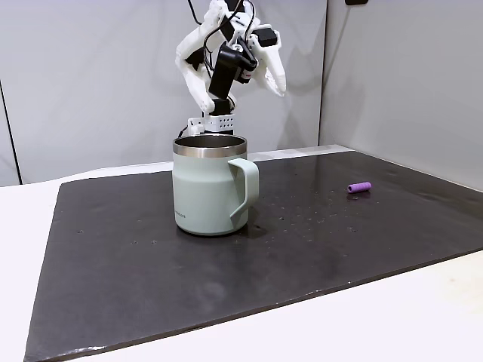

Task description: Grasp a pengrip and put it in the cup.

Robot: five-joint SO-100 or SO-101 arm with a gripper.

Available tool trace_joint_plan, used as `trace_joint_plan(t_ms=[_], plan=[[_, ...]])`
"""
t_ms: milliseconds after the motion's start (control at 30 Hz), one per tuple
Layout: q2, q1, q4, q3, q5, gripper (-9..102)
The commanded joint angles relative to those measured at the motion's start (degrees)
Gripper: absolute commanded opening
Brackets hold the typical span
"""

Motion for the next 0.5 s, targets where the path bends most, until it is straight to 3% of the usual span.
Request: trace_joint_plan(t_ms=[0, 100, 467], plan=[[-10.2, -3.0, 6.4, -16.5, 4.9, 4], [-19.2, -4.0, 12.0, -27.3, 7.9, 9], [-38.8, -4.3, 10.0, -38.4, 12.0, 25]])
